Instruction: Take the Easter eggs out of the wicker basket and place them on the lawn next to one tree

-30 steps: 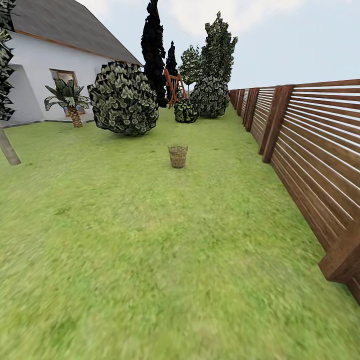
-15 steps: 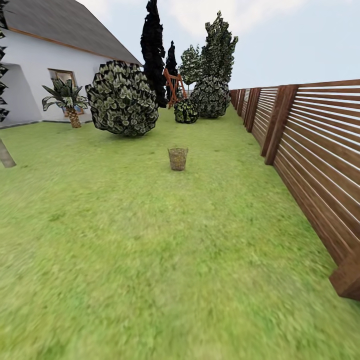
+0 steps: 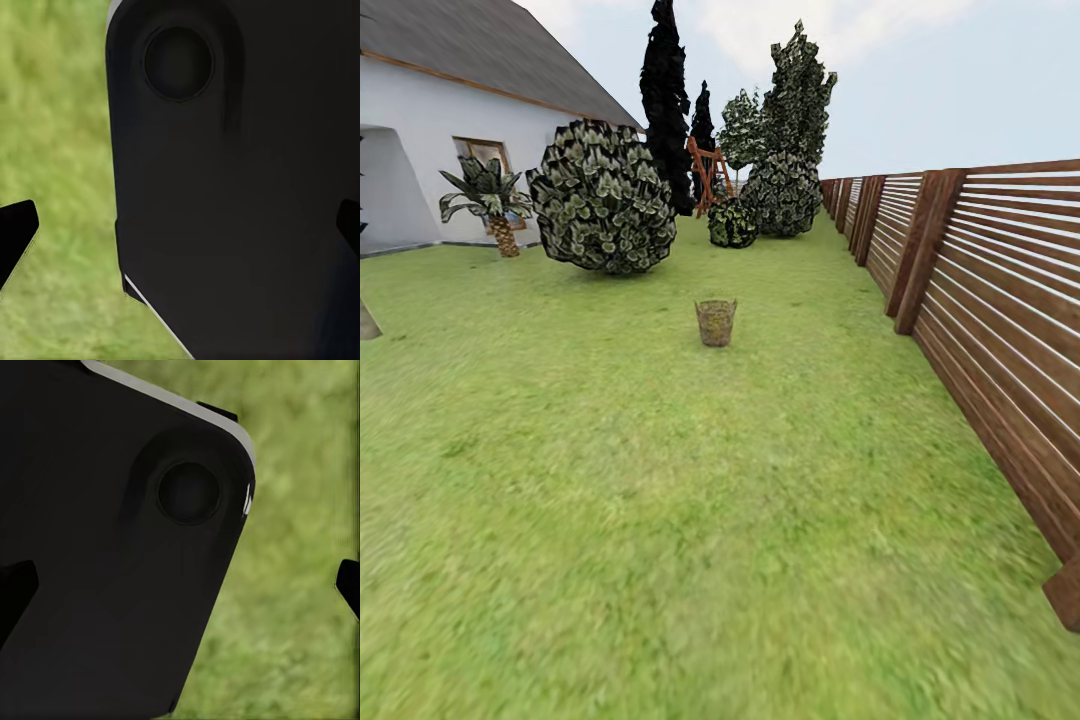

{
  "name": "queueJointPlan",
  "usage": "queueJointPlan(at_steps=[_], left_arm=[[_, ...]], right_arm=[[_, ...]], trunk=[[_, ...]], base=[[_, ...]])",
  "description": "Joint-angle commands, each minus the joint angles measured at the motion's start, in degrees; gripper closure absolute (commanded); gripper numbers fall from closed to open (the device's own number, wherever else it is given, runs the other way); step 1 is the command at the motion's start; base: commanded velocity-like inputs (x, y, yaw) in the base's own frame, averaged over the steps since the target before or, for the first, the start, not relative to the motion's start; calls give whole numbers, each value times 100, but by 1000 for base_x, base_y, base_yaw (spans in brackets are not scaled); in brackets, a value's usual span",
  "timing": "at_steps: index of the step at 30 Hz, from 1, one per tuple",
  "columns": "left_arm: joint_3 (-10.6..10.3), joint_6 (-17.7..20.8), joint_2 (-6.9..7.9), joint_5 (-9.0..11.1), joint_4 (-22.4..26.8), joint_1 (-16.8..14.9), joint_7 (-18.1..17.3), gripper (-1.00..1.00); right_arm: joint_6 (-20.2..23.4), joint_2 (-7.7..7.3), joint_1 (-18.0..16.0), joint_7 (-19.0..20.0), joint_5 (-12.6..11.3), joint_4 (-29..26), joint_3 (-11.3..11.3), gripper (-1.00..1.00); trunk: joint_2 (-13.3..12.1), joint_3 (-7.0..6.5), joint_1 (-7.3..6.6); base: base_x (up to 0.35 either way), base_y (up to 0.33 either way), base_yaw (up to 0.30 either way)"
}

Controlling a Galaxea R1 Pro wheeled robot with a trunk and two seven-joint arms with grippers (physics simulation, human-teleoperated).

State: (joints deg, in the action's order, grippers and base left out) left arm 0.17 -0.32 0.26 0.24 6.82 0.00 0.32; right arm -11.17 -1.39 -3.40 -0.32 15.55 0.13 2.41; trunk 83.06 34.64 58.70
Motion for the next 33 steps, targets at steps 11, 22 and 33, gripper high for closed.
queueJointPlan(at_steps=[11, 22, 33], left_arm=[[1, -3, 0, 11, 4, 0, 3, -100], [1, -3, 1, 11, 3, 0, 3, -100], [1, -3, 0, 11, 4, 0, 3, -100]], right_arm=[[-11, -21, -3, -2, 3, 31, 23, -100], [-16, -16, -1, -2, 10, 22, 23, -100], [-16, -13, -3, -3, 9, 13, 17, -100]], trunk=[[2, 5, 3], [2, 5, 3], [2, 5, 3]], base=[[315, 0, 0], [315, 0, 0], [315, 0, 0]])
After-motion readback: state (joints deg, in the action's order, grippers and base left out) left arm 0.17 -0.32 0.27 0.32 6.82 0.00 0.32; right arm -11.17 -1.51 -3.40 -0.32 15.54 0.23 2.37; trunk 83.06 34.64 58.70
